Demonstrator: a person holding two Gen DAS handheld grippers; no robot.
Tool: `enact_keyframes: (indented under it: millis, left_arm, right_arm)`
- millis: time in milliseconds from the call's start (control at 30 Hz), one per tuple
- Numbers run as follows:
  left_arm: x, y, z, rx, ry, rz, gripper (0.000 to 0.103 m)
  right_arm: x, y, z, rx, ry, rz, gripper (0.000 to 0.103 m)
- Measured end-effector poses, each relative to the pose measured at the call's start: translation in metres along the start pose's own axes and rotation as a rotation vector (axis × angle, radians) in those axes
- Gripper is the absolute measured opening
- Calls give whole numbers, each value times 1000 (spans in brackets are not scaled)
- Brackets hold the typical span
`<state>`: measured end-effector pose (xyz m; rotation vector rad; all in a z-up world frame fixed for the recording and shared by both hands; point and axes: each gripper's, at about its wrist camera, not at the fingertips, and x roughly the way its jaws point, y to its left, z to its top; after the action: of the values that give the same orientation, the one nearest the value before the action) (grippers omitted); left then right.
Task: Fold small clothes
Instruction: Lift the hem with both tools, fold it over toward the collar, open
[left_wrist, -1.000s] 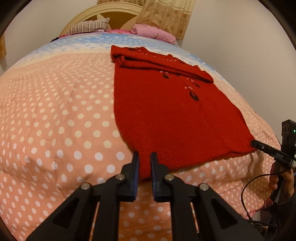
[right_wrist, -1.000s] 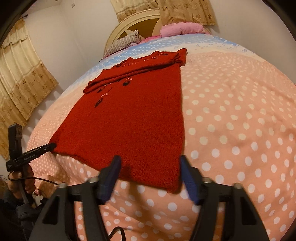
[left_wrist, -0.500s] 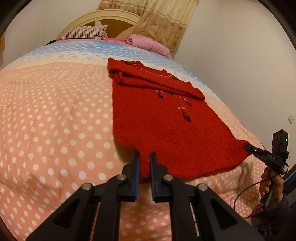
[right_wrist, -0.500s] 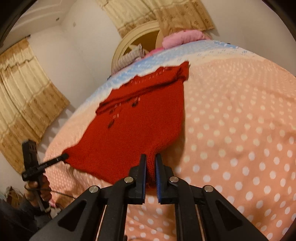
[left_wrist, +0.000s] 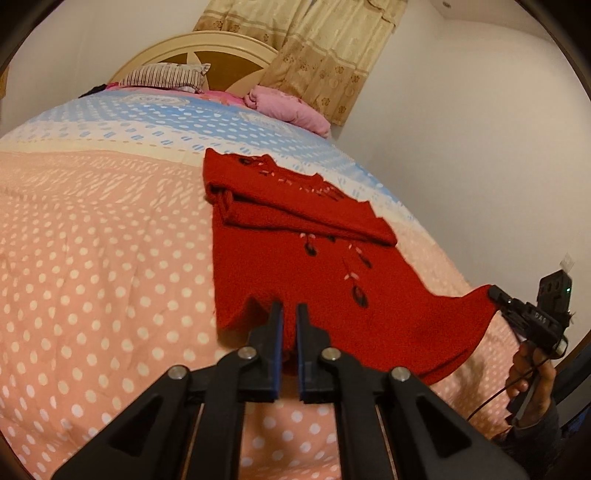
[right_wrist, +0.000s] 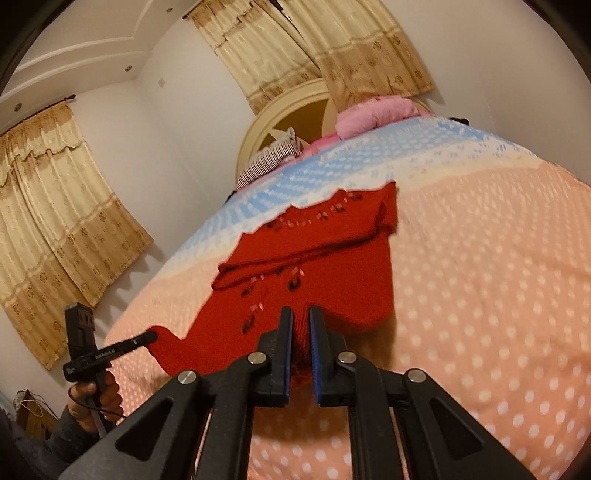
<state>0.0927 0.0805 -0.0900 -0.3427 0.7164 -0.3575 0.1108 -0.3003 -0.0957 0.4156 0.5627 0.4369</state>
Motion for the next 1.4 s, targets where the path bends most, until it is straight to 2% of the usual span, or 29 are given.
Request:
enact_keyframes:
  millis: [267, 433, 667, 1100, 1400]
  left_arm:
    - [-1, 2, 23, -23, -53, -16, 6]
    - [2, 6, 41, -53, -69, -41, 6]
    - [15, 7, 70, -66, -92, -41, 6]
    - [40, 11, 139, -37, -149, 17, 6]
    - [88, 20, 181, -8, -136, 63, 6]
  right_arm:
    - [5, 4, 33, 2, -50, 24, 8]
    - [10, 8, 51, -22, -61, 24, 8]
    - [31, 6, 86, -26, -62, 31, 7]
    - [86, -1, 162, -47, -75, -10, 7]
    - [137, -20, 198, -48, -56, -67, 6]
